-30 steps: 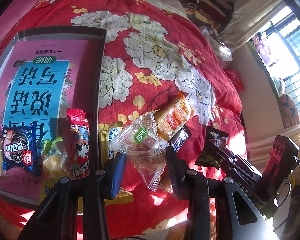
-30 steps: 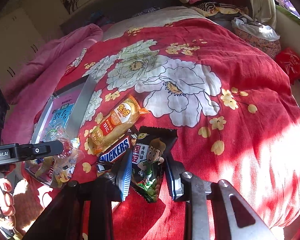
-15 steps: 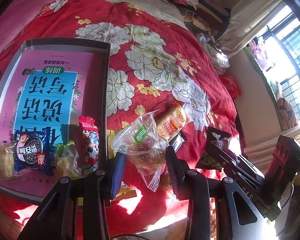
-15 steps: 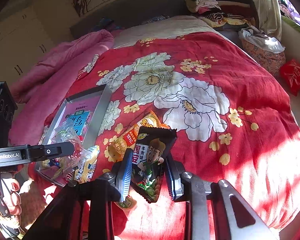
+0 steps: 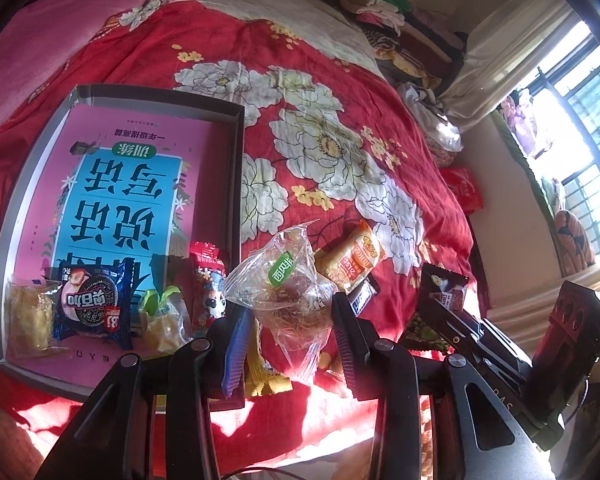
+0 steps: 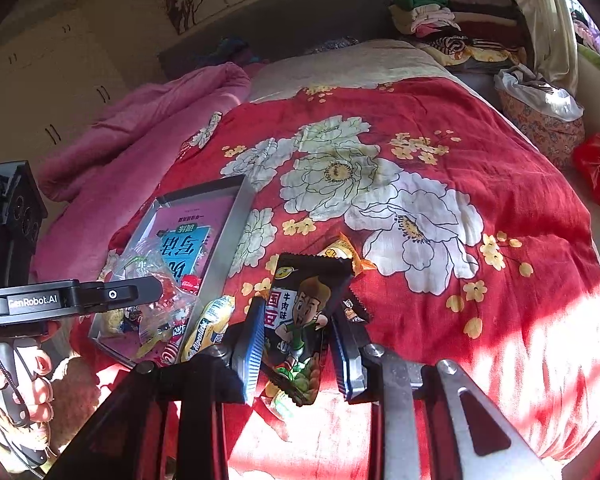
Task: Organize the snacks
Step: 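Lift the clear bag with the left tool while the right tool lifts the dark peanut bag, then carry the clear bag over the tray with the left tool while the right tool carries the peanut bag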
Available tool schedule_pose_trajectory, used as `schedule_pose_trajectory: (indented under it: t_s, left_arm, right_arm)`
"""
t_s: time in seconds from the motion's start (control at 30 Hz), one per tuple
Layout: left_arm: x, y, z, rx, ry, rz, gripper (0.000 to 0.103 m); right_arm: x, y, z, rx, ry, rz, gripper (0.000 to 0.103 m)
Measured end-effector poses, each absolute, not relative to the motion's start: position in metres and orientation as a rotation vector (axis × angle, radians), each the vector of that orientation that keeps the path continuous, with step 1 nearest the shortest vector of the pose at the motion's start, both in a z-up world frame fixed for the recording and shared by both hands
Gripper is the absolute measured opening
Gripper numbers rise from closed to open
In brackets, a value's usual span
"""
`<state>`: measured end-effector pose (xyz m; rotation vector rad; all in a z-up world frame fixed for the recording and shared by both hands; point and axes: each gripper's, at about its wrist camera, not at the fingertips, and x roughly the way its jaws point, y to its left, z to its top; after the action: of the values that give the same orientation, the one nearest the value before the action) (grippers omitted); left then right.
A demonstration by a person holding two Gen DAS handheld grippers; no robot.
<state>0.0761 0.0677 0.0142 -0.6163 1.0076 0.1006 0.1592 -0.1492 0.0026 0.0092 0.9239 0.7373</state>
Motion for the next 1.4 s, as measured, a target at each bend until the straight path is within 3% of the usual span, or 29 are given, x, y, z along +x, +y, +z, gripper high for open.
schedule_pose_trajectory:
  t_s: [0.63,0.77,1.07,1.4]
  left_arm:
    - [0.055,0.102,0.019,-0.664,0.951,0.167,0.041]
    - [0.051,0.109,0.018,-0.677,0.945,0.183,0.041]
    - [0.038,0.121,0.011,-0.7,0.949,0.202,0.041]
    - [0.024,0.137,0.006,-0.709,0.953,0.243,0.041]
  right_arm:
    - [0.146,-0.13,0.014,-0.017,0.9,0.786,0.03]
    - [0.144,-0.122,0.017,-0.028,0.885,0.812,0.024]
    - [0.145,-0.116,-0.017,-0.084,0.983,0.811,0.024]
    - [0.126,-0.095,-0.058,-0.242,1.101,0.848,0.04]
